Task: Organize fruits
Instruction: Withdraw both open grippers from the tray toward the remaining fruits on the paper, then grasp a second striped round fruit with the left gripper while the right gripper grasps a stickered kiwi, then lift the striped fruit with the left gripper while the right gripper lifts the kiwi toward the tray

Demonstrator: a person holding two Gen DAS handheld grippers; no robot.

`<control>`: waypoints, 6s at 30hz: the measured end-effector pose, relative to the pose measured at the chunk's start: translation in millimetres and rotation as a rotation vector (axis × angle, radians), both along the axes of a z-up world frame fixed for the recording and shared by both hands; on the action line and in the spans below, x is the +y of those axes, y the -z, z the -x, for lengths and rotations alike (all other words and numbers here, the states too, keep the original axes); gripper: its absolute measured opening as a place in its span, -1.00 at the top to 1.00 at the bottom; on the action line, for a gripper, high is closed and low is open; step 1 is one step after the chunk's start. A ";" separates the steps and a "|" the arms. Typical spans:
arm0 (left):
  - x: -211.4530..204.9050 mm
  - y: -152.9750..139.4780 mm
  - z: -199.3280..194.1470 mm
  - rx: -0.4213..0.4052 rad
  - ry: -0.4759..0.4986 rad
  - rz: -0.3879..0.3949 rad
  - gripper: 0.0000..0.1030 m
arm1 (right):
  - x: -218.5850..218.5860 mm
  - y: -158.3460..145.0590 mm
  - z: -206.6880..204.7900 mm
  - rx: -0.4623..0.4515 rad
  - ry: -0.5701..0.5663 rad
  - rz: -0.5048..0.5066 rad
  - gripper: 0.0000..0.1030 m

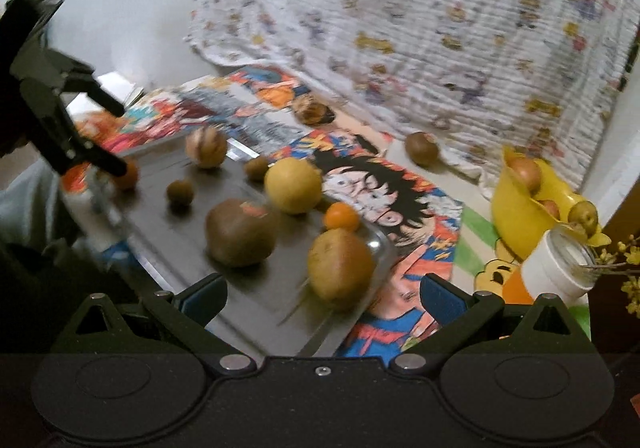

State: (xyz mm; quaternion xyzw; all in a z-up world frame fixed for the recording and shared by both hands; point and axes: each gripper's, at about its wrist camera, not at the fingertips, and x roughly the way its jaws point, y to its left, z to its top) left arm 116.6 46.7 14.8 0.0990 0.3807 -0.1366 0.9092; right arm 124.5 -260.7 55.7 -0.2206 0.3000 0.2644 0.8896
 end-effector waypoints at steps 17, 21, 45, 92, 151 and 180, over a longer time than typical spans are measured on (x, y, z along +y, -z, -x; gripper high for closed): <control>-3.3 -28.6 -80.1 -0.026 -0.063 -0.019 -0.99 | 3.7 -25.3 -93.2 -0.013 0.039 -0.133 -0.99; -6.0 -34.6 -104.1 -0.045 -0.066 -0.018 -0.99 | 2.4 -29.4 -117.2 -0.014 0.100 -0.182 -0.99; 8.2 -24.2 -228.6 0.001 -0.154 0.125 -0.99 | 43.5 -34.9 -260.9 0.190 0.301 -0.244 -0.99; 6.4 55.1 -299.2 -0.071 -0.205 0.249 -0.14 | 74.0 86.5 -376.9 0.092 0.415 -0.261 -0.33; 12.7 36.5 -268.0 -0.059 -0.205 0.273 -0.12 | 85.0 73.2 -318.9 0.133 0.160 -0.373 -0.29; 6.7 -19.3 -141.7 -0.153 -0.160 0.304 -0.12 | 49.7 1.1 -168.9 0.068 -0.012 -0.395 -0.29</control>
